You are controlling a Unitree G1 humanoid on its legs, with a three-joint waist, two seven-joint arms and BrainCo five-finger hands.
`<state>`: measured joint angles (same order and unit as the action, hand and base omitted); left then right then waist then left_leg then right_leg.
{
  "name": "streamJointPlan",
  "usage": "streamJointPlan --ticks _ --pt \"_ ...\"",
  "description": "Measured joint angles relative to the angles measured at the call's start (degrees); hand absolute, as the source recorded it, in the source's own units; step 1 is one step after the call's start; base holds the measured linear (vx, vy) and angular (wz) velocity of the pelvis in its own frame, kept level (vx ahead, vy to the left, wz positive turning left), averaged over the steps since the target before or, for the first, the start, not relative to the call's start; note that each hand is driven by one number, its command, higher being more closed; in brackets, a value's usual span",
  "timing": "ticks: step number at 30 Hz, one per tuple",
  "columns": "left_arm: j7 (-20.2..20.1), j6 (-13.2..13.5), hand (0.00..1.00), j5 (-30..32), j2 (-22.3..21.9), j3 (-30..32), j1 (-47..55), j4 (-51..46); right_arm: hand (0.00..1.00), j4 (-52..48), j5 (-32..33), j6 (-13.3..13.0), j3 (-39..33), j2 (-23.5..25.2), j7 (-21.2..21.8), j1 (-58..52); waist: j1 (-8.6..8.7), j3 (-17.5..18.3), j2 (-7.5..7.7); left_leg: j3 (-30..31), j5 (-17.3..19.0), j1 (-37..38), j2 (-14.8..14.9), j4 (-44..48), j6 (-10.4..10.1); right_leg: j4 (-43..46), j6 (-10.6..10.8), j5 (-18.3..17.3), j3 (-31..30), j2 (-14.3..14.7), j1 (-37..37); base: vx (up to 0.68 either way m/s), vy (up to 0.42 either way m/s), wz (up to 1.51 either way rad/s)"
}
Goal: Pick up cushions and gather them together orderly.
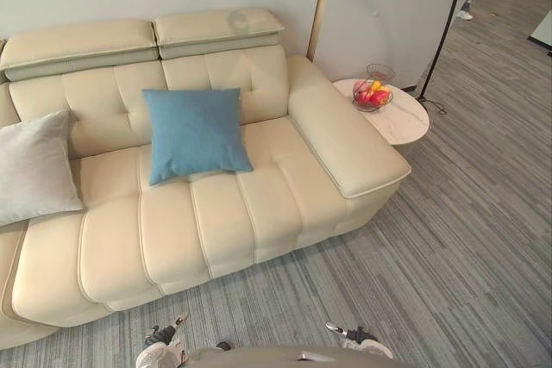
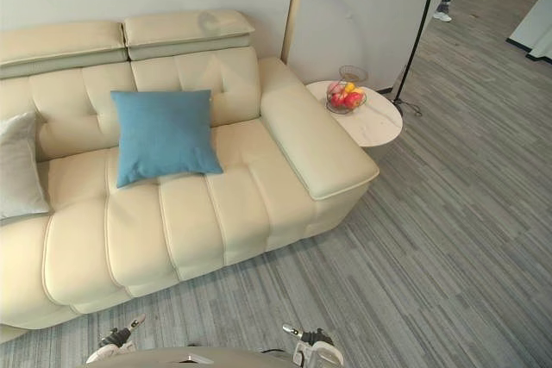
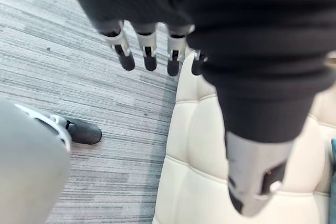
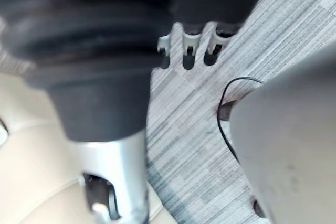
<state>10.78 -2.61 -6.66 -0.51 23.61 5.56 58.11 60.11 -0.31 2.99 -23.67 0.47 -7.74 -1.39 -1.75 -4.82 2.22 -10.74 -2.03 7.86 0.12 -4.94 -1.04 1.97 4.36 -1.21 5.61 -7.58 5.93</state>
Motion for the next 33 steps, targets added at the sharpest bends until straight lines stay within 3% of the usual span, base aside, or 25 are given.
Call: streamJointPlan --ticks 7,16,22,26,27,28,29,30,33 --pt "-1.2 0.5 0.0 0.0 0.6 -1.1 -0.9 1.2 0.0 0.0 2.8 -0.1 -0.1 -0.1 -0.4 0.0 0.06 -0.3 -0.02 -0.1 0.0 -1.9 0.0 0.0 0.0 -1.3 1.0 0.8 1.1 -0.1 -0.9 0.0 -0.005 0.04" --pt "-1.2 0.7 0.0 0.1 1.0 -5.6 -2.7 1.6 0.0 -0.1 5.8 -0.1 -1.2 -0.3 -1.2 0.1 0.4 -1.9 -0.34 -3.0 0.3 -0.6 0.7 0.4 -0.5 -2.4 0.9 1.1 -0.5 0.3 0.1 0.02 -0.019 -0.11" --pt "-1.2 1.1 0.0 0.4 0.8 -6.5 -3.9 1.0 0.0 -1.3 7.2 -0.4 -1.2 0.0 -1.2 0.3 0.35 -2.7 0.08 -4.2 2.6 -1.1 1.3 2.9 -1.3 -0.9 0.6 2.1 -8.5 1.7 -4.2 -0.04 -0.02 -0.6" --pt "-1.1 1.2 0.0 0.9 1.0 -6.2 -3.7 1.0 0.0 -5.1 6.6 -0.4 0.5 1.0 -1.2 0.9 0.18 -3.1 0.58 -17.2 7.1 -0.8 2.6 6.4 -1.3 -0.7 0.5 6.3 -19.6 4.2 -9.8 -0.09 0.014 -1.78" --pt "-1.1 1.2 0.0 1.3 1.1 -6.2 -3.8 0.9 0.0 -5.1 6.6 -0.4 1.8 1.2 -1.2 2.0 0.18 -3.6 0.49 -21.3 8.1 -0.8 3.9 7.9 -1.2 -1.9 -1.5 8.6 -18.5 5.2 -10.6 -0.13 -0.077 -1.98" --pt "-1.1 1.3 0.0 1.3 1.2 -6.2 -4.0 0.8 0.0 -5.2 6.6 -0.4 2.5 1.3 -1.2 2.4 0.47 -4.2 -0.04 -26.1 9.0 -0.7 5.3 9.6 -1.3 -2.2 -5.2 8.1 -12.9 5.0 -11.3 -0.12 -0.098 -2.15" --pt "-1.0 1.3 0.0 1.3 1.0 -6.3 -4.3 0.8 0.0 -5.5 6.6 -0.4 2.7 1.1 -1.2 2.5 0.53 -4.6 -0.51 -30.2 9.3 0.2 6.5 10.9 -1.6 -0.4 -6.2 7.1 -4.6 3.7 -12.7 -0.11 -0.086 -1.65" --pt "-1.0 1.4 0.0 1.3 1.0 -6.3 -4.3 0.8 0.0 -5.6 6.6 -0.4 2.7 1.1 -1.2 2.4 0.53 -4.7 -0.57 -31.5 9.3 0.8 6.8 10.9 -1.6 0.2 -6.2 6.9 -1.9 3.4 -13.1 -0.06 -0.064 -1.49" --pt "-1.1 1.5 0.0 2.1 1.3 -8.5 -4.1 0.8 0.0 -5.9 6.6 -1.1 2.9 1.0 -1.3 1.6 1.23 -4.6 -0.55 -37.0 9.0 3.4 8.3 10.8 -2.8 3.8 -6.5 5.4 17.2 -0.1 -12.9 0.0 -0.107 -0.92"
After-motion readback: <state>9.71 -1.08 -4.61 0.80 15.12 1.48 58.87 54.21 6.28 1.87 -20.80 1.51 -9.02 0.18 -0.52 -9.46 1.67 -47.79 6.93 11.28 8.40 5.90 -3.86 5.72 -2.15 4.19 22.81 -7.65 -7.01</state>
